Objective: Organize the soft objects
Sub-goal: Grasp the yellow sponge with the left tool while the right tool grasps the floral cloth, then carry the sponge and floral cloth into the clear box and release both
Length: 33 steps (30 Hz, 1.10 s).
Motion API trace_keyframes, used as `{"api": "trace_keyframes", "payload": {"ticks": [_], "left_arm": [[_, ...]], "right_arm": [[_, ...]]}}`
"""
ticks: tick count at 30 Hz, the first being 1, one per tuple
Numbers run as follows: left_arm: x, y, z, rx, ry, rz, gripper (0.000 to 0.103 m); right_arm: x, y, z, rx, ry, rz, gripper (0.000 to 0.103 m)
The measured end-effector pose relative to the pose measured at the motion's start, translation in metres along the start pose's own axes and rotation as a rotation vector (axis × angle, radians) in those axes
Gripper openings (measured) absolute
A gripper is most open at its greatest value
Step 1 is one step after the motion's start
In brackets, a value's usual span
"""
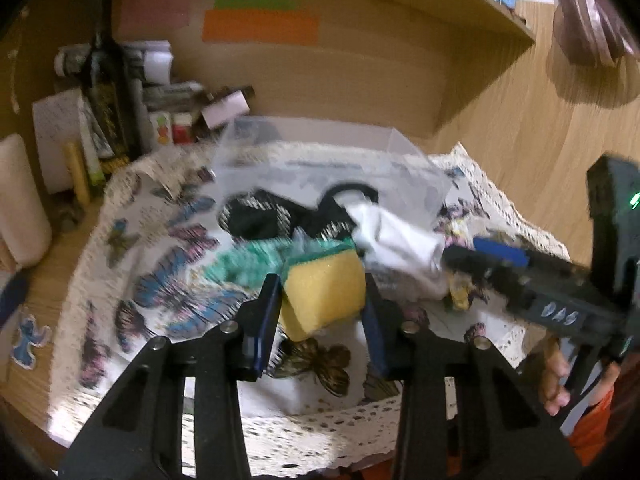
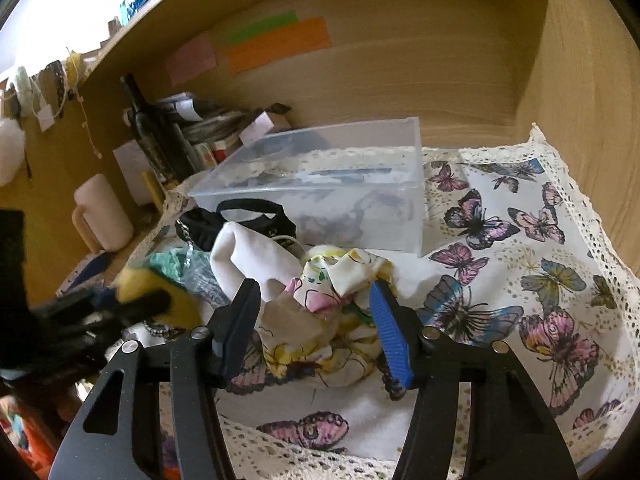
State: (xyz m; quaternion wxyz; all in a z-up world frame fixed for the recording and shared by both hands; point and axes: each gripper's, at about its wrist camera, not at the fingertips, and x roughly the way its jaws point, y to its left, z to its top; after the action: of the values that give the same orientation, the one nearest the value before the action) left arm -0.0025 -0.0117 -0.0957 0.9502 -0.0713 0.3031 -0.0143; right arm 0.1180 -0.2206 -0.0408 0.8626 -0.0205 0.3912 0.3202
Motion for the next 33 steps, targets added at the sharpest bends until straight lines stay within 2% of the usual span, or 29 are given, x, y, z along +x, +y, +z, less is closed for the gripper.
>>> {"api": "trace_keyframes", "payload": {"ticks": [1, 2, 6, 13, 22, 29, 33], "left_arm": [[-0.005, 0.002, 0.003, 0.000, -0.020, 0.009, 0.039], [-0.009, 0.003, 0.006, -0.001, -0.038, 0.018, 0.039], [-0.023, 0.009, 0.019, -0.004, -0.100, 0.034, 0.039], [-0.024, 0.018, 0.047, -0.013, -0.159, 0.024, 0.039], [-0.012, 0.019, 0.090, 0.018, -0.239, 0.082, 0.039], [0.014, 0.017, 0.118, 0.034, -0.227, 0.109, 0.039], [0.042, 0.017, 0.128, 0.045, -0.169, 0.111, 0.039]], "right_arm": [[0.003, 0.001, 0.001, -0.004, 0.008, -0.003, 0.034], [0.007, 0.002, 0.001, -0.006, 0.015, -0.004, 0.021], [0.017, -0.002, -0.002, 0.011, 0.050, 0.002, 0.012], [-0.010, -0.011, 0.004, 0.010, -0.031, -0.062, 0.012], [-0.033, -0.012, 0.047, -0.053, -0.146, -0.101, 0.012], [-0.023, -0.001, 0.085, -0.135, -0.205, -0.091, 0.012], [-0.006, 0.006, 0.106, -0.173, -0.200, -0.076, 0.012]]}}
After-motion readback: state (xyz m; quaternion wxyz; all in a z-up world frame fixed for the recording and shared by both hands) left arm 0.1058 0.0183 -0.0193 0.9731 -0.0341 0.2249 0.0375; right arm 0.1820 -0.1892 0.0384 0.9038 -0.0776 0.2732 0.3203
